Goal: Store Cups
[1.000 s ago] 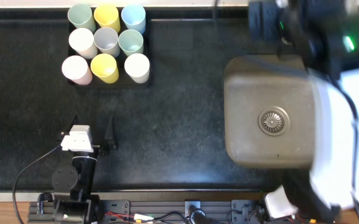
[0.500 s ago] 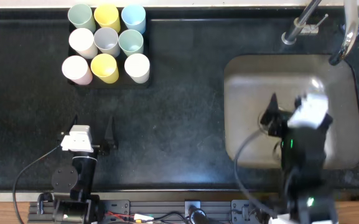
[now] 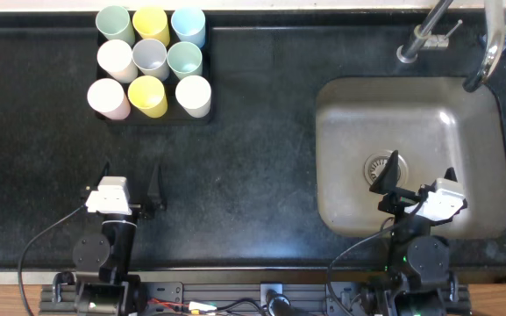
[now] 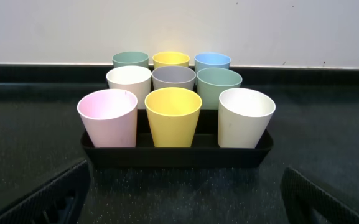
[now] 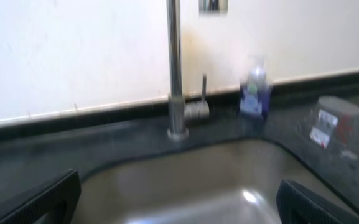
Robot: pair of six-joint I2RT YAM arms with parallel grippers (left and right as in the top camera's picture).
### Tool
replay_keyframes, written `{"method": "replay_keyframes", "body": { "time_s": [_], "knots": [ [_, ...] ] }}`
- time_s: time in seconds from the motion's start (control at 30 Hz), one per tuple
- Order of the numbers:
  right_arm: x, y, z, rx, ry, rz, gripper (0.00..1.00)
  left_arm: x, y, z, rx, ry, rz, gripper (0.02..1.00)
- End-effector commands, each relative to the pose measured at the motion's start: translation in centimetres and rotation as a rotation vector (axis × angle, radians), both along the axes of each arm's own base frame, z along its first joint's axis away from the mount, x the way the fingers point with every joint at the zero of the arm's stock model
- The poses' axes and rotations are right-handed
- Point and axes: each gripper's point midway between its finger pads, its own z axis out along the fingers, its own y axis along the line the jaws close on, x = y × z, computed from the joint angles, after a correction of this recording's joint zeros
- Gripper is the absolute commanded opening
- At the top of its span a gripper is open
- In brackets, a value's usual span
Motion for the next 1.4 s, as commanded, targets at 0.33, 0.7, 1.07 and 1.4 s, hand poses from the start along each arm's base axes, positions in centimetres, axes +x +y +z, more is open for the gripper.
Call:
{"method": "replay_keyframes", "body": {
  "time_s": [0.33, 0.7, 1.07, 1.4],
  "knots": [
    [1.1, -1.1, -4.1, 0.0, -0.05, -0.057, 0.996, 0.0, -0.2, 0.0, 0.024, -0.007, -0.013, 0.998],
    [1.0, -1.1, -4.8, -0.004, -0.018, -0.057, 0.998, 0.0, -0.2, 0.0, 0.024, -0.007, -0.013, 0.998],
    [1.1, -0.9, -4.8, 0.0, -0.019, -0.041, 0.998, 0.0, -0.2, 0.0, 0.024, -0.007, -0.013, 0.998],
    [1.8, 6.1, -5.7, 0.078, 0.01, 0.365, 0.996, 0.0, -0.2, 0.0, 0.024, -0.007, -0.013, 0.998]
  ]
}}
